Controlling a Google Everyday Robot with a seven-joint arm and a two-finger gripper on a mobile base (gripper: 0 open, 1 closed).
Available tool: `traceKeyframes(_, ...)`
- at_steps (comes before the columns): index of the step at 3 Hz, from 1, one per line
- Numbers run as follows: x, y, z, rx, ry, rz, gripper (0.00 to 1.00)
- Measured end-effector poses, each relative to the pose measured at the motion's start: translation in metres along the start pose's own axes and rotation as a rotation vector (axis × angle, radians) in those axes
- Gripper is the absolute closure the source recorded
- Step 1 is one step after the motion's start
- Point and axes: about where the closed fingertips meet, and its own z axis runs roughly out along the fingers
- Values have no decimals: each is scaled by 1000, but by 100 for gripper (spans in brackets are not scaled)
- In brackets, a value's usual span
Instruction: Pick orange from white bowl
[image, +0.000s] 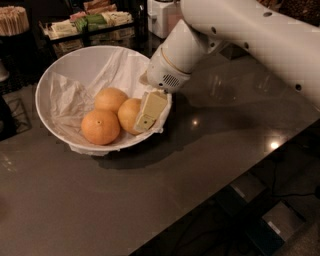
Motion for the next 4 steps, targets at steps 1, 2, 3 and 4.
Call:
traceKeyframes(1,-12,7,1,-10,-10,-26,20)
traceKeyframes(2,-21,16,11,-39,-20,-41,16)
traceKeyframes(3,-21,16,11,-39,-20,-41,17)
traceKeyframes(4,-17,15,21,-56,-14,-30,20)
